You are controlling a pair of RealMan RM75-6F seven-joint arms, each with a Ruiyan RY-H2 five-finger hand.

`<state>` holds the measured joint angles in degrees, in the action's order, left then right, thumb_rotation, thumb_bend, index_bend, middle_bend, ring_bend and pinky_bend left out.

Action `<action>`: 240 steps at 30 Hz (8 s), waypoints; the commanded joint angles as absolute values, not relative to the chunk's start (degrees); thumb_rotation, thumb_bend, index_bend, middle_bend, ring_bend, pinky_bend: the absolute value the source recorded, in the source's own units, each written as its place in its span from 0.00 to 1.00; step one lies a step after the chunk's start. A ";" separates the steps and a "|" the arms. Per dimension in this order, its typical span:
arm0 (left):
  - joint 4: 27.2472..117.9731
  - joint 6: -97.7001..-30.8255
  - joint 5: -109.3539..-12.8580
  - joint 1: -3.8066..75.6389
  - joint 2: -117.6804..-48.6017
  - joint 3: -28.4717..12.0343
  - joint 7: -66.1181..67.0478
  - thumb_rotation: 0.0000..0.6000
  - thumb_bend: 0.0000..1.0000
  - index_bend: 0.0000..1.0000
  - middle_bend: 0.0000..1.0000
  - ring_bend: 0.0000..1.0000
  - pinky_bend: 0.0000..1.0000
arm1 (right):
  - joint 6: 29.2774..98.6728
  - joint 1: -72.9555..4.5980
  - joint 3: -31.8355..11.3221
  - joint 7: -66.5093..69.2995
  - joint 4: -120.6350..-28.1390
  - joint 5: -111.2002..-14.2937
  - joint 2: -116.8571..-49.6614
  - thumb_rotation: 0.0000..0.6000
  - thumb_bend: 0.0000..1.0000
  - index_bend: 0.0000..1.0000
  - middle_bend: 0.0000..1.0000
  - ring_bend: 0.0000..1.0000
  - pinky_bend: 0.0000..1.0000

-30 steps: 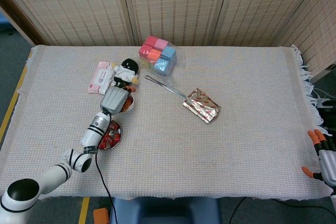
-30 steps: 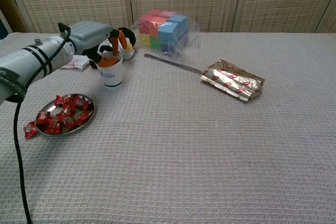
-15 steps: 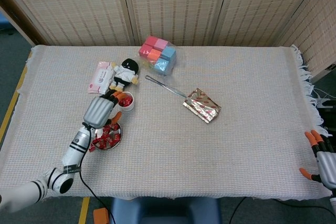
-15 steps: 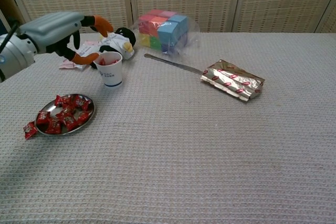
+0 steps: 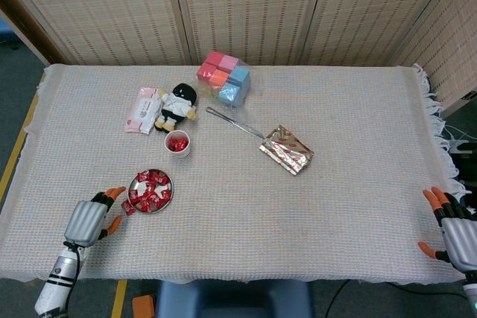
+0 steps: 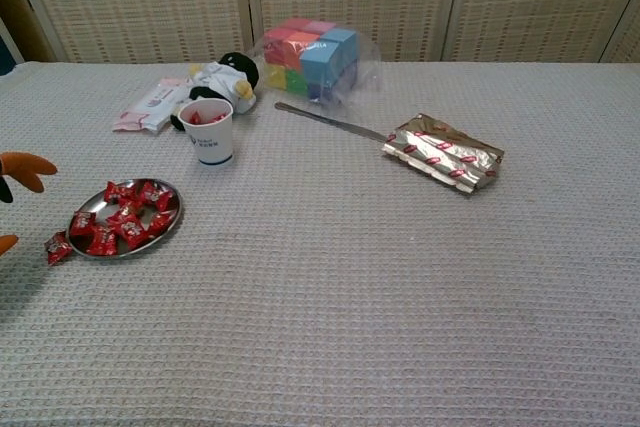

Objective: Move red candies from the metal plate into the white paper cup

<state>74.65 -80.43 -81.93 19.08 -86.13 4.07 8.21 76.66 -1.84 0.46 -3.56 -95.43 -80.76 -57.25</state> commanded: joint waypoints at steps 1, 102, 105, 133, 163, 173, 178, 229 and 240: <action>69.94 -82.02 -82.50 17.27 -90.54 4.03 10.56 1.00 0.38 0.16 0.26 0.33 0.81 | 76.95 -1.77 0.74 -3.21 -95.61 -81.50 -57.08 1.00 0.09 0.00 0.00 0.00 0.19; 62.51 -75.71 -84.41 25.76 -96.63 -10.96 5.60 1.00 0.39 0.57 0.62 0.59 0.98 | 76.92 -1.59 0.36 -3.38 -95.51 -80.27 -57.05 1.00 0.09 0.00 0.00 0.00 0.20; 63.05 -72.27 -82.88 29.38 -96.53 -13.58 6.92 1.00 0.38 0.57 0.62 0.59 0.98 | 76.68 -1.69 0.12 -3.57 -95.38 -79.61 -57.18 1.00 0.09 0.00 0.00 0.00 0.20; 43.44 -59.50 -74.65 47.17 -106.98 -18.82 8.50 1.00 0.39 0.20 0.38 0.42 0.77 | 74.51 -2.59 -1.40 -5.27 -94.55 -74.64 -57.88 1.00 0.09 0.00 0.00 0.00 0.20; 69.69 -74.19 -82.09 25.47 -95.12 -1.21 12.95 1.00 0.37 0.10 0.26 0.33 0.85 | 78.44 -0.82 0.73 -2.56 -96.12 -81.49 -56.34 1.00 0.09 0.00 0.00 0.00 0.20; 62.66 -71.54 -81.85 27.59 -100.69 -3.08 18.52 1.00 0.37 0.23 0.26 0.32 0.85 | 79.30 -0.27 1.06 -1.15 -96.05 -82.51 -55.84 1.00 0.09 0.00 0.00 0.00 0.20; 60.13 -70.87 -82.32 28.19 -101.24 -3.15 20.62 1.00 0.37 0.26 0.27 0.31 0.85 | 79.19 -0.32 1.06 -0.46 -95.80 -82.73 -55.78 1.00 0.09 0.00 0.00 0.00 0.20; 58.77 -65.94 -79.15 28.61 -99.72 -6.17 12.17 1.00 0.45 0.66 0.64 0.60 1.00 | 77.51 -1.07 0.60 -1.54 -95.78 -81.23 -56.29 1.00 0.09 0.00 0.00 0.00 0.22; 60.91 -65.65 -77.21 30.45 -97.50 -10.22 8.69 1.00 0.46 0.68 0.66 0.61 1.00 | 77.11 -1.25 0.36 -1.82 -95.61 -80.49 -56.45 1.00 0.09 0.00 0.00 0.00 0.22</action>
